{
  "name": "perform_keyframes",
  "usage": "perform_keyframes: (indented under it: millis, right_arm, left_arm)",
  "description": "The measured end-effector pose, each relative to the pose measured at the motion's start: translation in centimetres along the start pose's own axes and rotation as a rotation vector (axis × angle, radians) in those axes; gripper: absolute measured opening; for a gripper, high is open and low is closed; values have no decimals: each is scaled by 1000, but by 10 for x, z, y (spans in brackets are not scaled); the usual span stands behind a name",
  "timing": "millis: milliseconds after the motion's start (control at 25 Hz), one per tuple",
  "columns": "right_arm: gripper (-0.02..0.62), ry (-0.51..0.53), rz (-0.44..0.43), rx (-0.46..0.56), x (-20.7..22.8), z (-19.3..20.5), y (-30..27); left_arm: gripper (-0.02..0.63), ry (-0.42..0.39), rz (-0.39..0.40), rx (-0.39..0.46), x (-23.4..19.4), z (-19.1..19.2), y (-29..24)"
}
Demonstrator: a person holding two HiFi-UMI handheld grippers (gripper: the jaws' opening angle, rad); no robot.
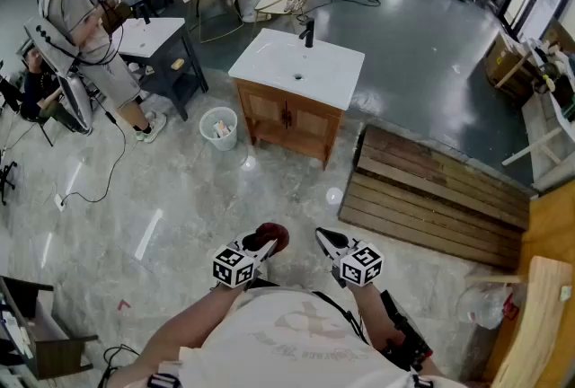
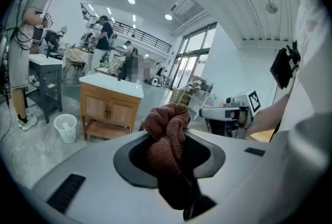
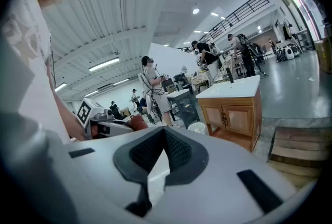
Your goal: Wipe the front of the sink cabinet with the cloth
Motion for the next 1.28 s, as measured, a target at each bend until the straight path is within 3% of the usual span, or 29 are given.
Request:
perform_keyframes:
  millis: [160,440,720,1000,1280]
  right_arm:
    - [12,19,-10,12,3,-8,-3]
    - [12,-16,-25,53,-8,2,-4]
    - [12,-50,-33,4,-16,28,-19]
    - [12,-69,6,-12,-5,29,-47]
    - [12,-48,63,20,9,3,-104]
  left_arm:
    - [117,-32,-30,21,-5,-6,4]
    - [117,-20,-92,18,-10,6,30]
    - [117,-8,-149,-1,-23,20,54]
    - [117,29,-148,-20,-61,27,48]
    - [117,10,-82,8,-122,-18,36]
Point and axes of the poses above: the fingertips, and each gripper's own axes: y backward along the fingers, x to its right, z out of its underside, the point moved 3 cm from there along y, backward along the fingers, and after that the axes turned 6 degrees about x, right-handed, at the moved point
